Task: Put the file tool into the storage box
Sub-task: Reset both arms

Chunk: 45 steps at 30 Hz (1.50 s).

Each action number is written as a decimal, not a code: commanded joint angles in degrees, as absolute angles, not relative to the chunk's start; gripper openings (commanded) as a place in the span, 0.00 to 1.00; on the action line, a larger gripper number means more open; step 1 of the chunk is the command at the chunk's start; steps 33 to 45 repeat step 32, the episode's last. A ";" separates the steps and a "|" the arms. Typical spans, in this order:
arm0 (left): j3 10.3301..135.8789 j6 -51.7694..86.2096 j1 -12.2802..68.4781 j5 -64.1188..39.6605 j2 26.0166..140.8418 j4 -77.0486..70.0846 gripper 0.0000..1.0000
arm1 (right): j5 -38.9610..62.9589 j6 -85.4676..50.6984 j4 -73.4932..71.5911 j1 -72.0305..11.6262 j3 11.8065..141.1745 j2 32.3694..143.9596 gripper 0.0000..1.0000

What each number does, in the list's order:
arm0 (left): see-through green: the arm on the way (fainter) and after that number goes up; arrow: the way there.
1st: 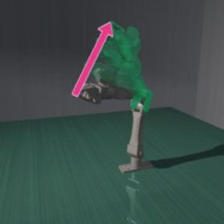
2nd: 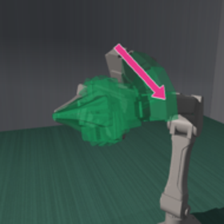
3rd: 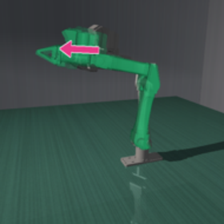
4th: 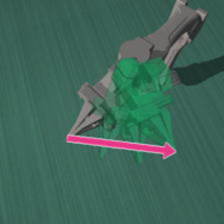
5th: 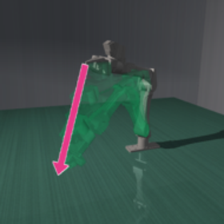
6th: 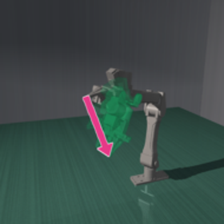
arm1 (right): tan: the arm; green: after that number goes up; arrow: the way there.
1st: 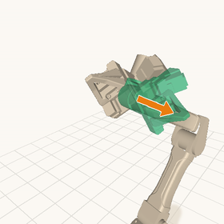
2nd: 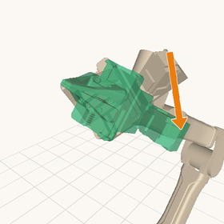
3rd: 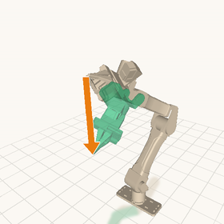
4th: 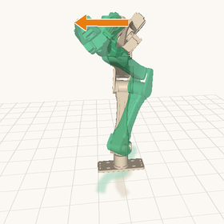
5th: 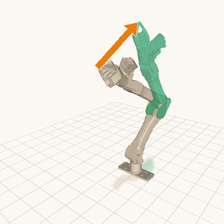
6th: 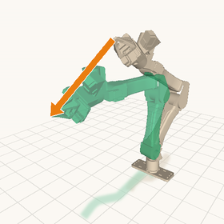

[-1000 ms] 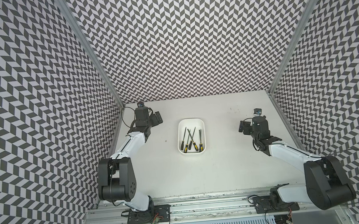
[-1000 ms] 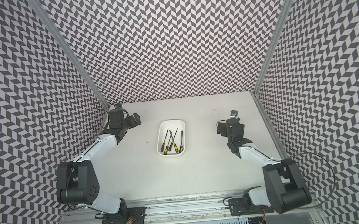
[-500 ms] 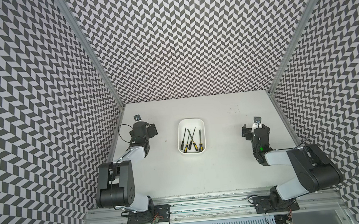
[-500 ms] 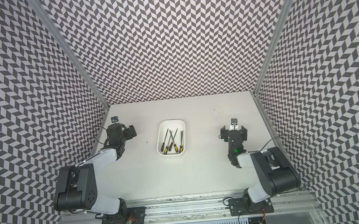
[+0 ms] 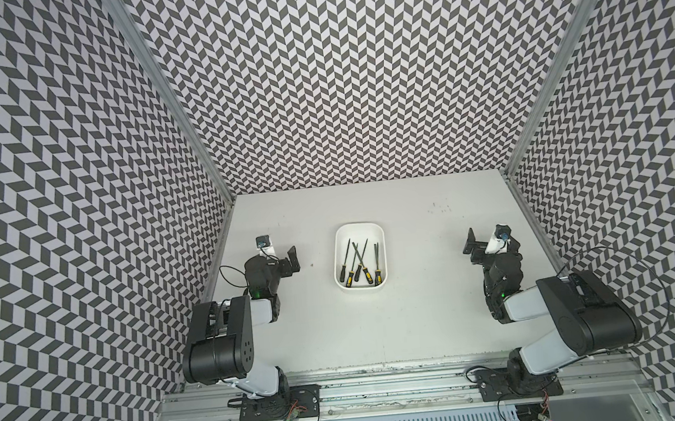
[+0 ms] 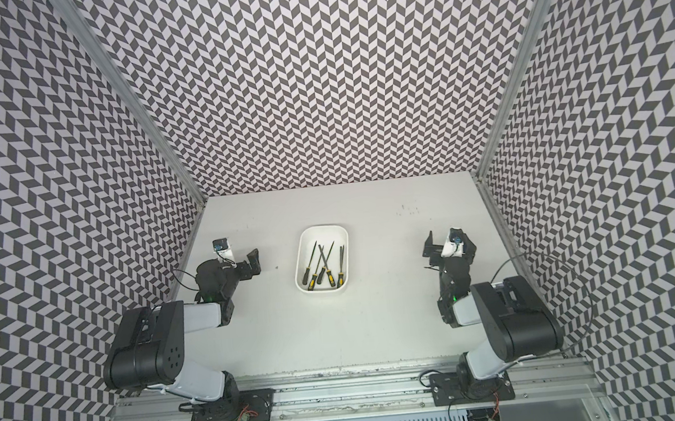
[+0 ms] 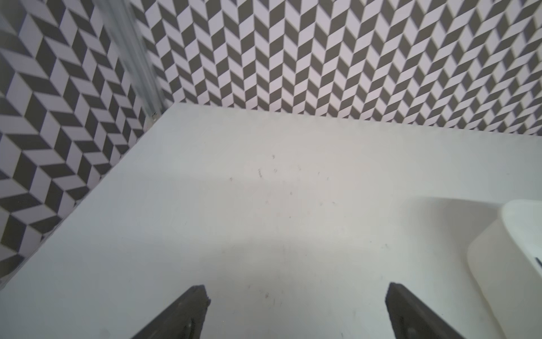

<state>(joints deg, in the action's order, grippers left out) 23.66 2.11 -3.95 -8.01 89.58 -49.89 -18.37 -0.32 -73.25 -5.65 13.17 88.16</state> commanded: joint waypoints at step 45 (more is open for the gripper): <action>16.37 -0.53 0.00 -1.72 88.96 -68.01 1.00 | -18.46 -1.49 -72.84 -5.67 14.41 88.36 1.00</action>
